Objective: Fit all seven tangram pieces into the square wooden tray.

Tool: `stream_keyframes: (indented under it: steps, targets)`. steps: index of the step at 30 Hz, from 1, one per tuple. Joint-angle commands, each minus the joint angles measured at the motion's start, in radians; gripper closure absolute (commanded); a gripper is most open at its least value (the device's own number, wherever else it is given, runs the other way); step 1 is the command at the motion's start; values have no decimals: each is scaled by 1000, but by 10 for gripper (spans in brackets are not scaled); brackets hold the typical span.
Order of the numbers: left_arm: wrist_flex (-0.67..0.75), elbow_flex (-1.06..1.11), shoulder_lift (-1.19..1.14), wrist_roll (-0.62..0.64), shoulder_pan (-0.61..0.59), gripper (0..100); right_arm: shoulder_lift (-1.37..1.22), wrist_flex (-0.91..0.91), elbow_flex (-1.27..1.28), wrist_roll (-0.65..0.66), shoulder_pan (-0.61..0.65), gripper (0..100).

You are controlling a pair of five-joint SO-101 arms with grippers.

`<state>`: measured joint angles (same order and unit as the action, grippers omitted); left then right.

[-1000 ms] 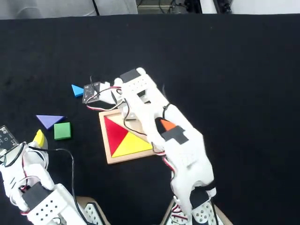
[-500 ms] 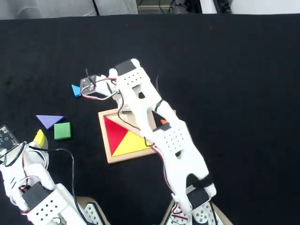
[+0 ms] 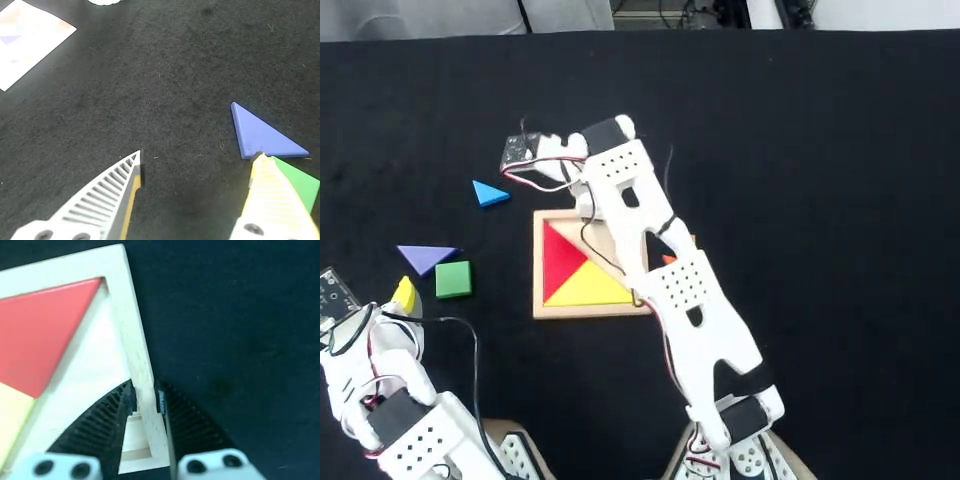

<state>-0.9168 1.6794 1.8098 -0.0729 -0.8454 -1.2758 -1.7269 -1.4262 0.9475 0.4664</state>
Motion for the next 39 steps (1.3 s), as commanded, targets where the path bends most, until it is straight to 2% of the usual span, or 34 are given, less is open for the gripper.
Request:
stream_keyframes:
  steps: [1, 5, 11, 15, 24, 31, 36, 39]
  targets:
    - [20, 16, 12, -6, 12, 662, -1, -34, -90, -34, -21, 976]
    - [20, 16, 12, -6, 12, 662, -2, -40, -94, -91, -21, 964]
    - [20, 16, 12, -6, 12, 662, 51, -41, -82, -152, -21, 769]
    - [20, 16, 12, -6, 12, 662, 134, -41, 19, -149, -25, 766]
    - [20, 16, 12, -6, 12, 662, 506, -40, 437, -153, -8, 766]
    - [20, 18, 12, -6, 15, 662, 969, -25, 888, -155, -26, 766]
    - [15, 19, 12, -8, 71, 662, 1297, 153, 1214, -281, -71, 766]
    - [8, 19, 6, -64, 143, 662, 1442, 279, 1405, -371, -132, 766]
